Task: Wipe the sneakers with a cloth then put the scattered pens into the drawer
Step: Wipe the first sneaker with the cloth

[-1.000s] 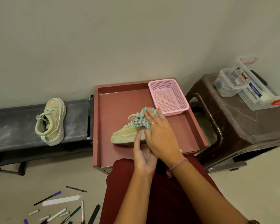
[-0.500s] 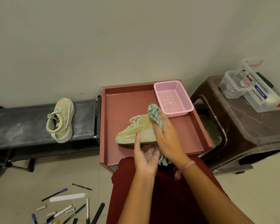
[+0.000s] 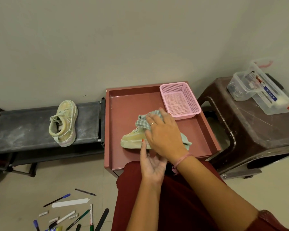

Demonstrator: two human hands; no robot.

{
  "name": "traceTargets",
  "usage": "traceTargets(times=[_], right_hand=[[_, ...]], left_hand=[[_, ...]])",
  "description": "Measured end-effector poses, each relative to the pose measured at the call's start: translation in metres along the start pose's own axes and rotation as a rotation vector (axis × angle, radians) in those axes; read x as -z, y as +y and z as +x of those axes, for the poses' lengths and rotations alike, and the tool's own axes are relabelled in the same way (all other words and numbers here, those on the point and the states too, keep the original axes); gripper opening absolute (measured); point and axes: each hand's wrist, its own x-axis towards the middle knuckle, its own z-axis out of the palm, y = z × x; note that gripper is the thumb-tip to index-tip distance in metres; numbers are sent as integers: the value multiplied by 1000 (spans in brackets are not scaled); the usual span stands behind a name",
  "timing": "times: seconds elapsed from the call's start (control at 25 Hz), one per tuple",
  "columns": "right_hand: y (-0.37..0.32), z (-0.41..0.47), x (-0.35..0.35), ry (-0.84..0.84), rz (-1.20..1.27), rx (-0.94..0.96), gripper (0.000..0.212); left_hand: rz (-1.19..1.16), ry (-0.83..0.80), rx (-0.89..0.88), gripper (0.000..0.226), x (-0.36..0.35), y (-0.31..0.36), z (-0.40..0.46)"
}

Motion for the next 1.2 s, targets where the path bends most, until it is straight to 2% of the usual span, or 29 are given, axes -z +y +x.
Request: traceTargets(times=[0.12, 0.2, 0.28, 0.4, 0.52, 0.6, 0.68, 0.8, 0.84, 0.96, 1.04, 1.12, 1.2], right_hand=[[-4, -37, -5, -51, -177, 263, 56], [-3, -48, -5, -70, -201, 257, 52], [-5, -35, -4, -101, -240, 144, 49], [-10, 5, -8, -295, -264, 46, 54], [-12, 13, -6, -339, -255, 85, 62], [-5, -13, -1, -233, -235, 183, 65], [9, -47, 3, -101, -186, 239, 56], [16, -53, 3, -9, -186, 161, 54], [9, -44, 2, -43, -223, 118, 54], [-12, 2, -3, -338, -264, -34, 48], [-10, 28, -6, -457, -261, -36, 41], [-2, 27, -2, -451, -254, 77, 42], [3, 1, 8, -385, -274, 193, 51]], left_hand=[[-137, -133, 1, 39, -2, 4, -3], [-235, -222, 32, 39, -2, 2, -6], [-105, -173, 50, 40, 1, -2, -2], [134, -3, 45, 44, 5, -8, 6], [181, 39, 11, 50, 8, -10, 5], [132, 2, 13, 42, 7, -7, 5], [76, -32, 41, 42, 6, -4, 4], [131, 4, 69, 44, 4, -6, 0], [146, 15, 73, 43, 3, -7, -1], [206, 36, 61, 47, 2, -13, -3], [229, 65, 65, 47, 4, -18, -3], [219, 79, 43, 38, 4, -19, -5], [220, 55, 48, 39, 3, -16, -3]])
